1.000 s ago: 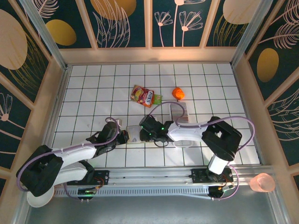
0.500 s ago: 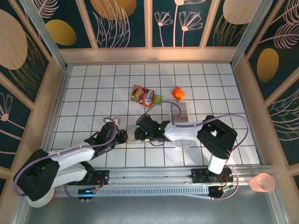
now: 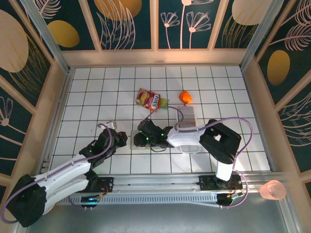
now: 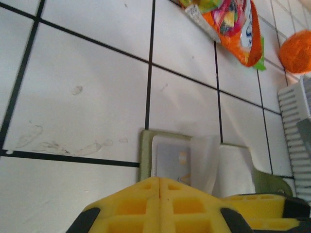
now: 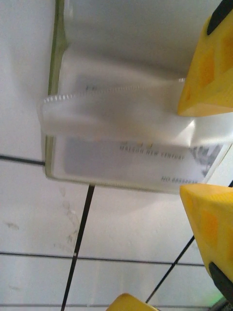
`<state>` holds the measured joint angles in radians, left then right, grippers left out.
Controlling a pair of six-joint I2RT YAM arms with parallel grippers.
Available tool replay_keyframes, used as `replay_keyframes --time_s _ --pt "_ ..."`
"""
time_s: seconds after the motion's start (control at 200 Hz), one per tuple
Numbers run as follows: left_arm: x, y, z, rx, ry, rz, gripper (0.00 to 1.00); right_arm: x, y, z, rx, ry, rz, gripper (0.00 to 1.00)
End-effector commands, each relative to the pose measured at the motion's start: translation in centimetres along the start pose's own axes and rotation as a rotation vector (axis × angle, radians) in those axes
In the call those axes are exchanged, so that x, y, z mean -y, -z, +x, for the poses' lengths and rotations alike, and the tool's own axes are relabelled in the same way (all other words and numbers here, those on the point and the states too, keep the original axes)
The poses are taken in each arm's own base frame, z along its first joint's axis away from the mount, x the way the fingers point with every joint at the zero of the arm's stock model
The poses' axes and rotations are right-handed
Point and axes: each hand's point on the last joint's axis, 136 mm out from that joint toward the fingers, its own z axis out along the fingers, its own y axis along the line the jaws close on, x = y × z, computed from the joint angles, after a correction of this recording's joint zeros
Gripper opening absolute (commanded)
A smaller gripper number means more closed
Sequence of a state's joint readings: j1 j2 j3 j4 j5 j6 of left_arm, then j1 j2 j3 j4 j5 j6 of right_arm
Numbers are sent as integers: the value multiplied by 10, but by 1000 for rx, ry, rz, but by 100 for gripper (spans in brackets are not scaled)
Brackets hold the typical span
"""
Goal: Put the credit cards into the card holder
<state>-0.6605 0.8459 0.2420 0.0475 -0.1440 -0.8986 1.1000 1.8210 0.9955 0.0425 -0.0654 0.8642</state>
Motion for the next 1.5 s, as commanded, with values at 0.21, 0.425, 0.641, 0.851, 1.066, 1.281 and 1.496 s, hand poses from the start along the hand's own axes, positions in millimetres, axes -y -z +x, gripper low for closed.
replay_keyframes --time_s 0.21,0.425,0.641,0.851,1.066,1.281,1.496 --pt "-27 9 3 33 49 -85 0 -52 0 -18 62 28 -143 41" --pt "-32 15 -2 63 61 -112 0 -73 -3 -32 95 56 -190 41" --pt "-31 23 -10 106 76 -95 0 -99 2 -56 144 125 -190 41" --pt "-16 14 1 24 38 -37 2 -40 43 -56 239 71 14 43" --pt "5 0 12 -53 16 45 7 34 69 -16 212 -44 166 58" --pt "0 -6 14 -56 8 15 12 58 58 1 173 -76 220 56" --pt "-6 -6 18 -61 5 4 19 59 43 5 140 -69 229 53"
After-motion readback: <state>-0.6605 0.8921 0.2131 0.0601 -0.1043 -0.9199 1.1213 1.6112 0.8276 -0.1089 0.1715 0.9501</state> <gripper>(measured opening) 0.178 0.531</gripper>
